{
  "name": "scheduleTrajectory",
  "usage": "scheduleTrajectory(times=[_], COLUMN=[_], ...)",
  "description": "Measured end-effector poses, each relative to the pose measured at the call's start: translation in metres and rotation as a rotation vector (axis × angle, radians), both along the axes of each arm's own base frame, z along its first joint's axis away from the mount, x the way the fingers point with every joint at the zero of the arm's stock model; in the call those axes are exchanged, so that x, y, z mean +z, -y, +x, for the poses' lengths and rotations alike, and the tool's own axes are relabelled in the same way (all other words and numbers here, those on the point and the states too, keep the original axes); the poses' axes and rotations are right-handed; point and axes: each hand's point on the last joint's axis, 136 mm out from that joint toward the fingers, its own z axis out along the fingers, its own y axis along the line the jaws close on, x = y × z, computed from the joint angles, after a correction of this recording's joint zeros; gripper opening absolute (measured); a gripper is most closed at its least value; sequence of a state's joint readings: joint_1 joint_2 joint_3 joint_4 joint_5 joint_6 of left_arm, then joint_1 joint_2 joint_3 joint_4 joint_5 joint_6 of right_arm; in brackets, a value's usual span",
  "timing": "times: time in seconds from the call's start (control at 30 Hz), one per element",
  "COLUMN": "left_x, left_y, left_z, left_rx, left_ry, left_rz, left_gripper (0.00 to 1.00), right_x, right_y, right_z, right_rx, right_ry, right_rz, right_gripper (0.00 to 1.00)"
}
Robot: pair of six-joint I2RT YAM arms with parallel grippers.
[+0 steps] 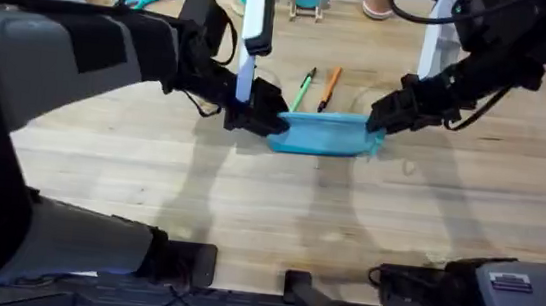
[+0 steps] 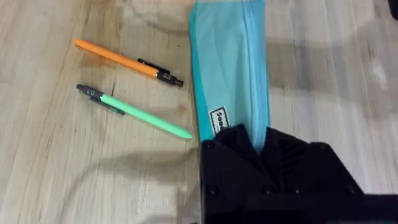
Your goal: Unzip the bag, pick up the pens from the table one at a time and place them inside, then zip the bag closed.
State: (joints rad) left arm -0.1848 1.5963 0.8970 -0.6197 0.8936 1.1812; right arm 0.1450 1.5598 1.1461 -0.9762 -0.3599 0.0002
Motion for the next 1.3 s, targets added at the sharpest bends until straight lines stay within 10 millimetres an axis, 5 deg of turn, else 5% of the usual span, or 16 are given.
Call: scheduleTrajectory(times=[0.13,0.7,1.3], left_x=[0.000,0.000,0.006], left_y=[0.000,0.000,0.004], left_z=[0.001,0.001,0.001], left_rx=[0.000,0.000,-0.011], left_ry=[0.003,0.004,0.008], left_rz=[-0.001,-0.001,-0.035], left_gripper=[0.043,0.043,0.043], right_x=[0.000,0.003,0.058], right_y=[-0.001,-0.002,-0.002], right_z=[-0.004,-0.002,0.028], right_rx=[0.004,0.005,0.013], right_ry=[-0.014,-0.011,0.098], right_rz=[0.003,0.004,-0.022], right_gripper=[0.047,0.030,0.040])
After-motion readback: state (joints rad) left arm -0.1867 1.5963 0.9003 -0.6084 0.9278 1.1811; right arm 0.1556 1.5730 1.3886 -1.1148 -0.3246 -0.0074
